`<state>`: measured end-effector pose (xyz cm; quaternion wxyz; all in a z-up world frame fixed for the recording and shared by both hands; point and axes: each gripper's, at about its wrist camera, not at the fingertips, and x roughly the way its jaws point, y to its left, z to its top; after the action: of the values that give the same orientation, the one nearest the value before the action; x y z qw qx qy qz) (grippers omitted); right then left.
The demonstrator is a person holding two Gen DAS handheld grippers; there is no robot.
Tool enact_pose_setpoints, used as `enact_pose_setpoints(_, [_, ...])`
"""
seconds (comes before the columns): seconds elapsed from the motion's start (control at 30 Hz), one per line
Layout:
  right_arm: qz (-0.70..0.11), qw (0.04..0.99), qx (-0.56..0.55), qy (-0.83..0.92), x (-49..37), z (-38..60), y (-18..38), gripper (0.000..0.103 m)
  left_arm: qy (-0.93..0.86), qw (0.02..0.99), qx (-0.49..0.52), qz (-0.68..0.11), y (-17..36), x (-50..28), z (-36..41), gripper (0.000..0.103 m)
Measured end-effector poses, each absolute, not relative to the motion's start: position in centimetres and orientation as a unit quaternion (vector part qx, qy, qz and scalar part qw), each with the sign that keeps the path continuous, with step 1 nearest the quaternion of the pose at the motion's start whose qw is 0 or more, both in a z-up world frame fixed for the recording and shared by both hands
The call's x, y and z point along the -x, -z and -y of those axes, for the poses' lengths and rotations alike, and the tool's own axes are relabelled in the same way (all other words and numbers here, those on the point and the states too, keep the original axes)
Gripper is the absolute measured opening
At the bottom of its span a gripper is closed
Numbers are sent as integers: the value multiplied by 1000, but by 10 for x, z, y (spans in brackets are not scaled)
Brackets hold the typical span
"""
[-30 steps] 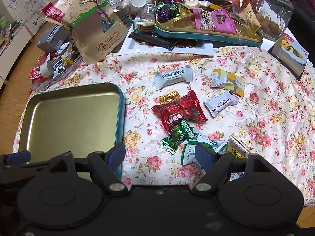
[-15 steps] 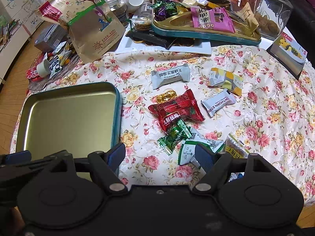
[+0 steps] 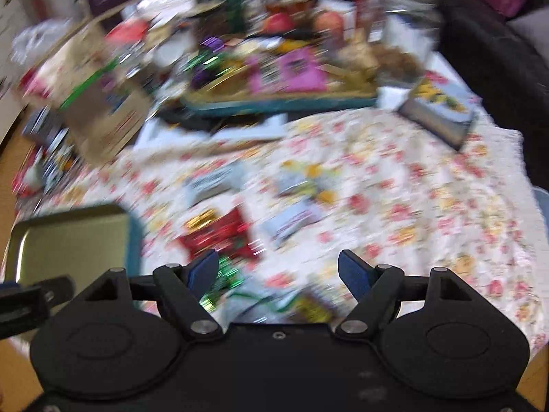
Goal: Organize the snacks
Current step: 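Reach the right tool to the gold-wrapped candy and grasp it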
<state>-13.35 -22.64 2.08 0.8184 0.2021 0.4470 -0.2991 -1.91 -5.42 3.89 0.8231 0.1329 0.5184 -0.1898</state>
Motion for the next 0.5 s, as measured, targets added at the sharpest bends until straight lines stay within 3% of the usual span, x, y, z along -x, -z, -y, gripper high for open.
enact_pose_setpoints(0.4, [-454, 766, -257, 376, 206, 307, 7, 82, 264, 780, -173, -540, -19, 53, 103, 73])
enact_pose_setpoints(0.5, [-481, 750, -282, 356, 217, 307, 23, 78, 273, 766, -175, -555, -12, 56, 107, 73])
